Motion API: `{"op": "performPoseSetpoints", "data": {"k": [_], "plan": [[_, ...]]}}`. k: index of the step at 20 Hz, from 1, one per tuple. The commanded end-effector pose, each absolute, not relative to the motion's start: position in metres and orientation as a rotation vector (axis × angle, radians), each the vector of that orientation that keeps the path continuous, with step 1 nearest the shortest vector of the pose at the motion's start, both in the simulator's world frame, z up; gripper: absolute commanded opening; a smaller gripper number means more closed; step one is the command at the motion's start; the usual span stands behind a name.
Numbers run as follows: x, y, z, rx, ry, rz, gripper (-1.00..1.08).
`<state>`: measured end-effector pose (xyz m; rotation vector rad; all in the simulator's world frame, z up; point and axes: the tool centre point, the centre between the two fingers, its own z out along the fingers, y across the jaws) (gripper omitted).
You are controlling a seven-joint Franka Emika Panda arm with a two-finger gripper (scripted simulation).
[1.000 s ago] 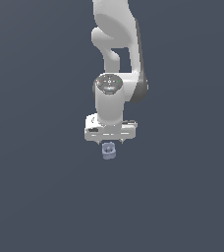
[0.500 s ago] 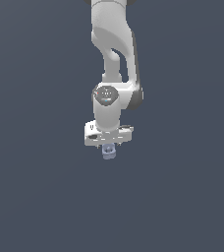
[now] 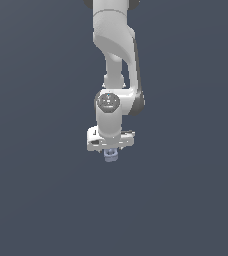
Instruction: Pick up the object and move it to a goal position.
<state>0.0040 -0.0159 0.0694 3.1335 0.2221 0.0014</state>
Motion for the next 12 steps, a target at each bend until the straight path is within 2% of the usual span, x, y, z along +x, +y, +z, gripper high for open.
{"op": "performPoseSetpoints", "data": {"k": [1, 8, 9, 12], "plan": [[0.003, -0.016, 0.055, 3.134, 0.223, 0.0, 1.0], [0.004, -0.016, 0.04, 3.134, 0.225, 0.0, 1.0], [0.004, -0.016, 0.04, 3.134, 0.225, 0.0, -1.0], [0.004, -0.016, 0.04, 3.134, 0.225, 0.0, -1.0]]}}
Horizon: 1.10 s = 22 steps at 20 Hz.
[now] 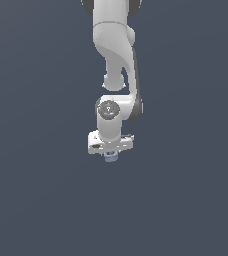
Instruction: Pick up the object and move it to a goal position.
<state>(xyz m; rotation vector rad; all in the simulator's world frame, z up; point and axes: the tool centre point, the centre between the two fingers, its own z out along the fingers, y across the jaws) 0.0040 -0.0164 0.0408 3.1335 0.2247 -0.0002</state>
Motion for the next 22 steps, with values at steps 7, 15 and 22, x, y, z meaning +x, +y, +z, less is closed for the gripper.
{"op": "performPoseSetpoints", "data": {"k": [7, 15, 22], "plan": [[0.004, -0.016, 0.041, 3.134, 0.225, 0.0, -1.0], [0.008, 0.01, 0.056, 3.133, 0.225, 0.0, -1.0], [0.019, 0.073, 0.092, 3.133, 0.225, 0.0, -1.0]]}}
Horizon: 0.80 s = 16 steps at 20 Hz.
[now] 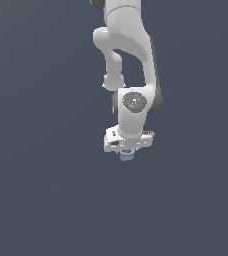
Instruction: Pick up the object and move it to a goal position.
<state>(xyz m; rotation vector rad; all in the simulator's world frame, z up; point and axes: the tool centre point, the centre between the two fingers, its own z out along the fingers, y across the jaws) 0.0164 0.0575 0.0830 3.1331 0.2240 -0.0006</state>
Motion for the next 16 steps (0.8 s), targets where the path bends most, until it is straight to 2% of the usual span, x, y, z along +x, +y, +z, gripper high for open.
{"op": "performPoseSetpoints", "data": {"k": [1, 10, 16], "plan": [[0.021, 0.084, 0.098, 3.133, 0.225, 0.0, -1.0], [0.039, 0.176, 0.151, 3.133, 0.225, 0.0, -1.0], [0.047, 0.211, 0.17, 3.133, 0.225, 0.0, -1.0]]}}
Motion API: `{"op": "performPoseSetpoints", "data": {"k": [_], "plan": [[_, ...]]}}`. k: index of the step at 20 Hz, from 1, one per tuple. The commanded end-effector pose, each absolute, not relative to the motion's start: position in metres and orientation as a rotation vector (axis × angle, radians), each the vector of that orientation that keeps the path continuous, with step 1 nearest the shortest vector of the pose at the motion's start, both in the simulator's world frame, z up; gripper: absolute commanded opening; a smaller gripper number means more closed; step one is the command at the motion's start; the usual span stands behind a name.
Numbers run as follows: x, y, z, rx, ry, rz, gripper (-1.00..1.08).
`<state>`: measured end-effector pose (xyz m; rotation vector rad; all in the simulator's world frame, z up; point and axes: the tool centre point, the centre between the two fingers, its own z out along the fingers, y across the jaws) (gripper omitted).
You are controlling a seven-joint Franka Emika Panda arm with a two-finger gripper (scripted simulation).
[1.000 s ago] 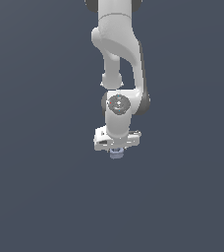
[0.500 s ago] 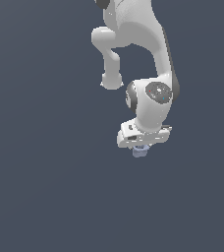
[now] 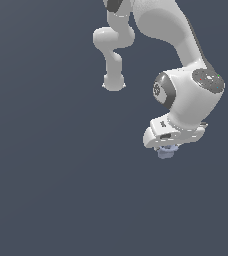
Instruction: Pick up the object and move it to a goal position.
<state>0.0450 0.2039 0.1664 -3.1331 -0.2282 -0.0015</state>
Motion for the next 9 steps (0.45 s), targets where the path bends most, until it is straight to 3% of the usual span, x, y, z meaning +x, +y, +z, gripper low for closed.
{"op": "performPoseSetpoints", "data": {"k": [1, 9], "plan": [[0.048, 0.214, 0.172, -3.134, -0.225, 0.0, -1.0], [0.052, 0.226, 0.179, -3.134, -0.225, 0.0, -1.0]]}}
